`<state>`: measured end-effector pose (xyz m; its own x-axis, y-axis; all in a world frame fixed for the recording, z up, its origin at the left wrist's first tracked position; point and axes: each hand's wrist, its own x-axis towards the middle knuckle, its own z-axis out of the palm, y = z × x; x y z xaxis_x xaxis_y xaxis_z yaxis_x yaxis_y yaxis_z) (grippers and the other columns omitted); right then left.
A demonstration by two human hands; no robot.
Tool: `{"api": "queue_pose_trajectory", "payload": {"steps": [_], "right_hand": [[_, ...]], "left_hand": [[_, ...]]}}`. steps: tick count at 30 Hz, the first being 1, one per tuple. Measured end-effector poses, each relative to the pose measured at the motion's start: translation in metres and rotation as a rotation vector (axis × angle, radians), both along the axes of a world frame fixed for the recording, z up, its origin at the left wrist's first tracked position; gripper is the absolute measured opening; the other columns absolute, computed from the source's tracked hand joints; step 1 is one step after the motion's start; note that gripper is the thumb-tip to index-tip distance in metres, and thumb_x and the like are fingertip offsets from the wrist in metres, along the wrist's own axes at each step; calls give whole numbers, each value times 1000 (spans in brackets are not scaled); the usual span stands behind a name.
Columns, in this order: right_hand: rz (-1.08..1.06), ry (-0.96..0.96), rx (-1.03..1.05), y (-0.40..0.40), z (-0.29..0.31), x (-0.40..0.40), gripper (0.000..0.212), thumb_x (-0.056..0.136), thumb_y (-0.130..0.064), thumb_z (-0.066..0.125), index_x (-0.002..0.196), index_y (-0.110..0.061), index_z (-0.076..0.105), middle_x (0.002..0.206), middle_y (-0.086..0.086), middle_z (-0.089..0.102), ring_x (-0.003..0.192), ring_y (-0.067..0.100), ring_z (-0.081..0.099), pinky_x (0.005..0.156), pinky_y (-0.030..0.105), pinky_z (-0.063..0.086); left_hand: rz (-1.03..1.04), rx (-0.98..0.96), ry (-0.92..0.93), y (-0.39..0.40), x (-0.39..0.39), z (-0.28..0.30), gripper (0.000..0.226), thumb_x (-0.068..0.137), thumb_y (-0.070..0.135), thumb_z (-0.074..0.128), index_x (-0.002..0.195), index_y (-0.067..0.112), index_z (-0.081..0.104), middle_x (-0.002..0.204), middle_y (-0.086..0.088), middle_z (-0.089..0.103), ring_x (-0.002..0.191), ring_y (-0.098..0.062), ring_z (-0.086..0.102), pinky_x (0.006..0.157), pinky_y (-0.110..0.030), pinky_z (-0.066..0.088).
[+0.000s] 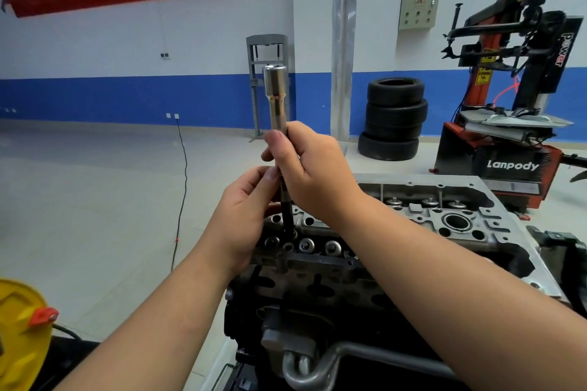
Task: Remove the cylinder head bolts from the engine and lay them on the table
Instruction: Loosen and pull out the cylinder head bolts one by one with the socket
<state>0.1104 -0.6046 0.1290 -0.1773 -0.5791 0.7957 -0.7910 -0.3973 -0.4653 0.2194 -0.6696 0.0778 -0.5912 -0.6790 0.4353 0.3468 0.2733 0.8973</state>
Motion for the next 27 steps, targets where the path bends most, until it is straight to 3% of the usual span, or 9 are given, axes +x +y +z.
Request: {"api": "queue_pose_trajectory", "payload": {"steps": [3, 6, 8, 12, 14, 18, 20, 23, 27], "right_hand": [[-9, 16, -16, 1, 0, 0, 37, 101, -37, 42, 92, -7, 63, 73, 1, 65, 67, 18, 62, 63, 44, 50], [10, 18, -67, 3, 0, 2, 30, 95, -40, 61, 97, -10, 61, 75, -9, 60, 66, 15, 59, 64, 41, 51], [12, -6, -91, 3, 0, 1, 28, 92, -35, 69, 93, -9, 60, 73, -7, 59, 65, 18, 57, 64, 44, 50], [8, -25, -25, 2, 0, 1, 27, 99, -33, 52, 91, -9, 60, 74, 1, 67, 69, 19, 62, 65, 46, 51], [18, -36, 17, 2, 0, 1, 30, 101, -33, 45, 95, -9, 62, 80, 2, 70, 73, 18, 65, 67, 46, 52], [31, -8, -42, 3, 1, 1, 30, 97, -38, 58, 96, -9, 62, 77, -2, 65, 71, 15, 61, 67, 38, 52], [14, -4, -78, 4, 1, 1, 27, 92, -36, 68, 95, -10, 62, 75, -6, 62, 69, 11, 59, 66, 33, 52], [-5, 36, -66, 2, 0, 1, 24, 98, -28, 62, 97, -5, 67, 75, 2, 67, 69, 20, 63, 66, 44, 52], [-31, 56, -44, 1, -1, 2, 25, 102, -25, 50, 106, -5, 65, 78, 1, 68, 71, 19, 63, 68, 42, 52]], "left_hand": [[-37, -39, -12, -1, 1, -1, 41, 95, 47, 50, 100, 14, 73, 89, 1, 78, 86, -12, 74, 77, -23, 58], [-4, -72, 26, 1, 1, -2, 38, 95, 43, 57, 110, 12, 72, 94, -2, 78, 88, -14, 75, 75, -22, 57], [10, -64, 32, 1, 0, -1, 40, 91, 42, 62, 115, 10, 70, 96, -2, 78, 89, -14, 75, 76, -23, 58], [-25, -43, -26, -1, 0, -1, 38, 99, 53, 58, 108, 20, 74, 99, -2, 78, 94, -14, 74, 83, -30, 58], [-56, -36, -49, -3, 0, -3, 44, 103, 48, 48, 113, 13, 72, 102, -3, 78, 97, -15, 74, 85, -29, 58], [-54, -23, -5, -3, 1, -3, 33, 96, 44, 57, 104, 18, 75, 92, -2, 77, 86, -15, 73, 74, -25, 58], [-11, -21, 30, -3, 0, -2, 41, 89, 41, 65, 111, 8, 70, 93, -7, 75, 85, -16, 73, 74, -25, 58], [5, 11, 57, -3, 0, 0, 49, 83, 43, 68, 112, 3, 65, 93, -9, 73, 81, -17, 73, 72, -26, 58], [-76, 48, 65, -8, 2, -3, 40, 93, 44, 50, 107, 13, 70, 96, -2, 78, 90, -14, 75, 77, -27, 59]]}}
